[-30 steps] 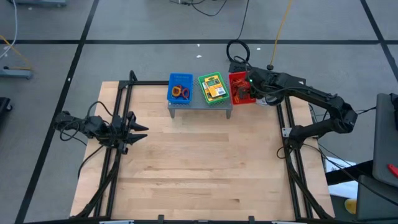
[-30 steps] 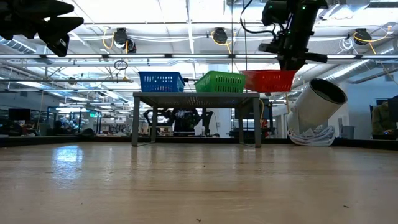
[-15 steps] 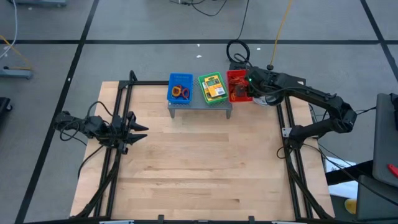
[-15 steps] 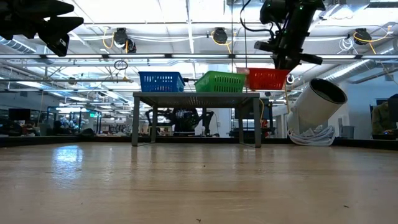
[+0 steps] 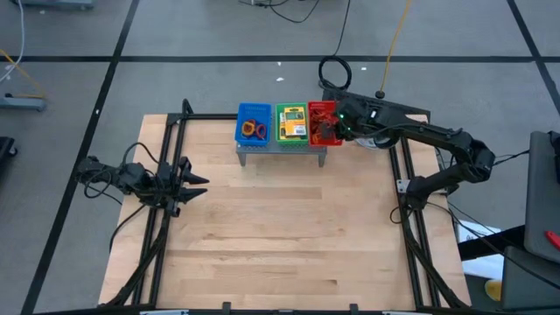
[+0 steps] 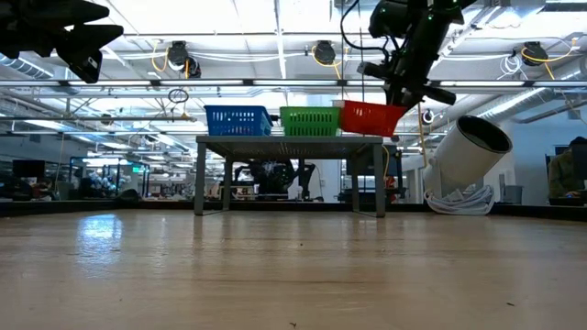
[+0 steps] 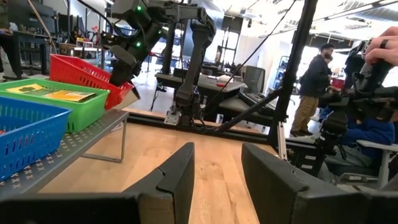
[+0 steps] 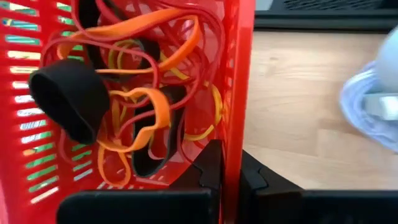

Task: Pick & Place Office Desk Supplies
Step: Put the red bin on the shelf

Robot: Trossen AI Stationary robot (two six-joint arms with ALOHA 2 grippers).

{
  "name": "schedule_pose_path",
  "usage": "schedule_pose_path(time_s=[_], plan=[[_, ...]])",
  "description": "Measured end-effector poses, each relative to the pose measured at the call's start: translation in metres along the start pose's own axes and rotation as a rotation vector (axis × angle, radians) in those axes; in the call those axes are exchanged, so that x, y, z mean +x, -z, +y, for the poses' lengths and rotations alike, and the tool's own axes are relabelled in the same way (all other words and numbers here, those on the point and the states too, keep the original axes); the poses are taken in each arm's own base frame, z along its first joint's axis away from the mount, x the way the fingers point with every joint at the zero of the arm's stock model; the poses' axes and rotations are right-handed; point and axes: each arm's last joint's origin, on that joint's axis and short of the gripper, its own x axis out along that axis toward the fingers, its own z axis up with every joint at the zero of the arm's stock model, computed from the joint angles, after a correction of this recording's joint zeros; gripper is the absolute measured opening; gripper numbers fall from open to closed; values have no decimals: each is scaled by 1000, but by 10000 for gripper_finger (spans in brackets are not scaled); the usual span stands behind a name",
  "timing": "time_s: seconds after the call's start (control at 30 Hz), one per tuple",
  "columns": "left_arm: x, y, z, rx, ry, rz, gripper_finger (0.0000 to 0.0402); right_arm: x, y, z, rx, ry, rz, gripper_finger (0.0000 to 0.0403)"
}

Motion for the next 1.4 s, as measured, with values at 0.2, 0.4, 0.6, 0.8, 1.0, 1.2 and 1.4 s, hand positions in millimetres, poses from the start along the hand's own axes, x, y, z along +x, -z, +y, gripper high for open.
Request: schedule_pose_path(time_s=[0.2,0.4,0.6,0.8,1.0,1.2,1.4], plan=[[0,0,0,0,0,0,141,-3,0,0,10,-14,-8,0],[0,0,0,0,0,0,141,-16,0,-5,20,-8,-37,0],[0,0,0,0,0,0,141,-17,0,-6,19,-6,-34,0],[0,0,0,0,0,0,141,-15,0,-5,18,-3,-30,0],[0,0,0,0,0,0,141,-14,-1,-4,28,-12,-37,0],[0,0,0,0,0,0,141,-22,-5,-2,41,-32,-65,0],[0,0,0,0,0,0,141,-19,-5,0,41,-18,-73,0]])
